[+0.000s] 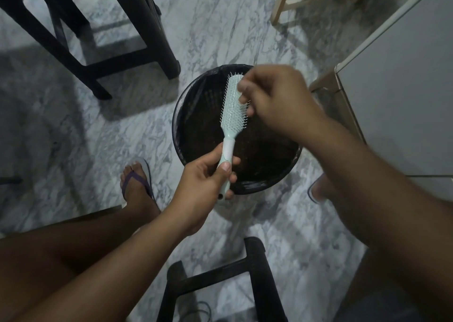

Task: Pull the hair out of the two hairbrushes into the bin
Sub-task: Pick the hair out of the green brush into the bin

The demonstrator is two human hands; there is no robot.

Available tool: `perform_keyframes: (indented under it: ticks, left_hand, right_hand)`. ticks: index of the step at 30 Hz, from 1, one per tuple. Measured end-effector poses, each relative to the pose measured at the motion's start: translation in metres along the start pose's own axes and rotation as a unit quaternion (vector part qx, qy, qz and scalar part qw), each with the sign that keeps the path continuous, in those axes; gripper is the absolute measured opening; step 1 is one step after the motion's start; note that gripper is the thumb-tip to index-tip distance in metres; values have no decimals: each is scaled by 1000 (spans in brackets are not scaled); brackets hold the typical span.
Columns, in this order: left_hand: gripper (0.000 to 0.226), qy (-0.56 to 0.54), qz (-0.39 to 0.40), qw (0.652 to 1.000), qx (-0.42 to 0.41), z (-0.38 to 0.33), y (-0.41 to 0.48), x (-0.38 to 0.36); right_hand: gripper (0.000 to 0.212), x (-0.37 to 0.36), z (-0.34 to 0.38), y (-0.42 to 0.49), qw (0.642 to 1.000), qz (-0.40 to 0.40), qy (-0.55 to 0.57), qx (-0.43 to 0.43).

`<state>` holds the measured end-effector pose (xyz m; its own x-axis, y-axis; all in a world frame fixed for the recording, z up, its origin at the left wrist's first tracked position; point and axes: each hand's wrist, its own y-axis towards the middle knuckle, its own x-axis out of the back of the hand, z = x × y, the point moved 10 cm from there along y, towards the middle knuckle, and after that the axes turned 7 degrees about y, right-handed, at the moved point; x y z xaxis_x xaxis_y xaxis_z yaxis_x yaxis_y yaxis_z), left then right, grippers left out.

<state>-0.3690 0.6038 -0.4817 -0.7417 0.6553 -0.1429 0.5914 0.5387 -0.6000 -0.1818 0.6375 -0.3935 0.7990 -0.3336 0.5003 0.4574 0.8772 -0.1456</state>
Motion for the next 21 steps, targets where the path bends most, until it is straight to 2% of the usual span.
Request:
perform_keyframes:
  ticks: [1, 5, 8, 11, 15, 18, 21]
  left_hand:
    - [46, -9, 1, 1000, -3, -1, 0, 0]
    - [45, -24, -7, 1000, -13, -8, 2, 4]
    - [46, -22, -3, 1000, -21, -12, 3, 4]
    - [47, 6, 9, 999, -33, -14, 2, 1]
    - [48, 35, 18, 998, -43, -14, 0, -2]
    - [48, 30, 23, 998, -40, -12, -2, -3]
    - [48, 33, 24, 998, -41, -12, -2, -3]
  right_hand:
    - [14, 9, -2, 3, 999, -9, 41, -19]
    - [22, 30, -28, 8, 994, -11, 13, -105]
    - [37, 3, -41, -8, 984, 79, 26, -156]
    - [39, -24, -29, -18, 981, 149, 25, -126]
    - [42, -21, -28, -10, 984, 129, -69, -100]
    - [50, -24, -18, -11, 978, 138, -150, -50]
    - [51, -22, -10, -12, 978, 122, -170, -24]
